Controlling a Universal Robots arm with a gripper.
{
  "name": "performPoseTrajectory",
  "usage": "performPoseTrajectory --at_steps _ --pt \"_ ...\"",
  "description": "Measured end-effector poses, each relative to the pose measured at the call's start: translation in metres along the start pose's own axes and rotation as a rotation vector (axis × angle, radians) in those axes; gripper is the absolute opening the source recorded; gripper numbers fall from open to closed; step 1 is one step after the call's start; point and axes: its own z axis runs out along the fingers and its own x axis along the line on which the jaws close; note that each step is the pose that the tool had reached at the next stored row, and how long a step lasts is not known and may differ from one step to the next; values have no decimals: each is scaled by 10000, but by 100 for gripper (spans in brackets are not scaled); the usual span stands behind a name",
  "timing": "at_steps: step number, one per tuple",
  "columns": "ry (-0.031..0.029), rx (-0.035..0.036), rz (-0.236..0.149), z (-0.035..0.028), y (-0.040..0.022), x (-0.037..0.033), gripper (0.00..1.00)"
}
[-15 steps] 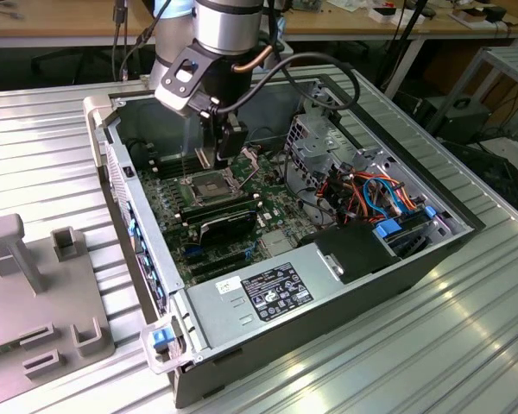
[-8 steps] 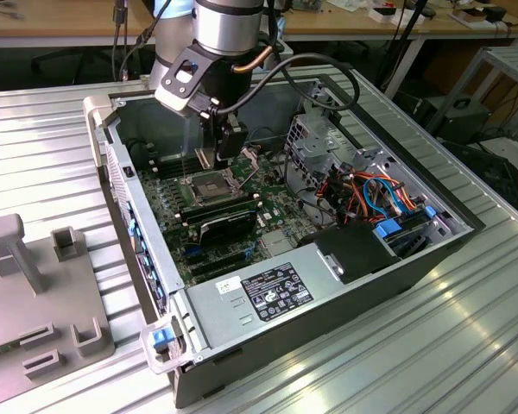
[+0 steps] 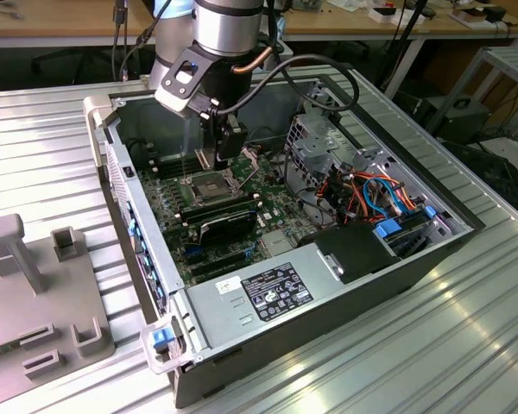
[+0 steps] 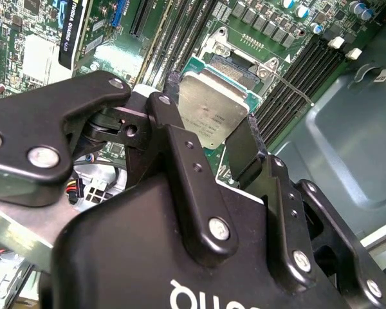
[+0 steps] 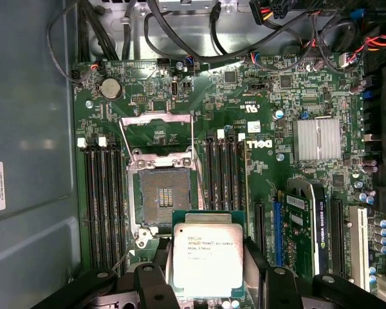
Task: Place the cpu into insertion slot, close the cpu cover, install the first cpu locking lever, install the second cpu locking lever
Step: 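Place the cpu into insertion slot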
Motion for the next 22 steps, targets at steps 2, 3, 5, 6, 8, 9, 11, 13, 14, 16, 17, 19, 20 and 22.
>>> performPoseTrajectory --at_steps 2,3,5,6,8,9,11,13,14,16,17,19,20,22 --pt "0 0 0 0 0 0 54" --pt "0 0 0 0 0 0 54" --pt "0 0 0 1 0 0 54" --pt "2 -1 0 4 0 1 54" --pt "1 -10 0 53 -2 13 54" --pt "4 -42 -55 76 -4 44 54" --pt "21 -118 -499 144 -3 84 54" --pt "23 -120 -543 213 30 136 54" --pt "23 -120 -547 238 35 158 54" --pt "23 -121 -548 306 54 211 54" --pt "22 -120 -547 333 61 236 54" --pt "23 -120 -547 378 69 275 54" --pt "25 -121 -547 408 68 295 54" --pt "22 -120 -548 443 67 312 54"
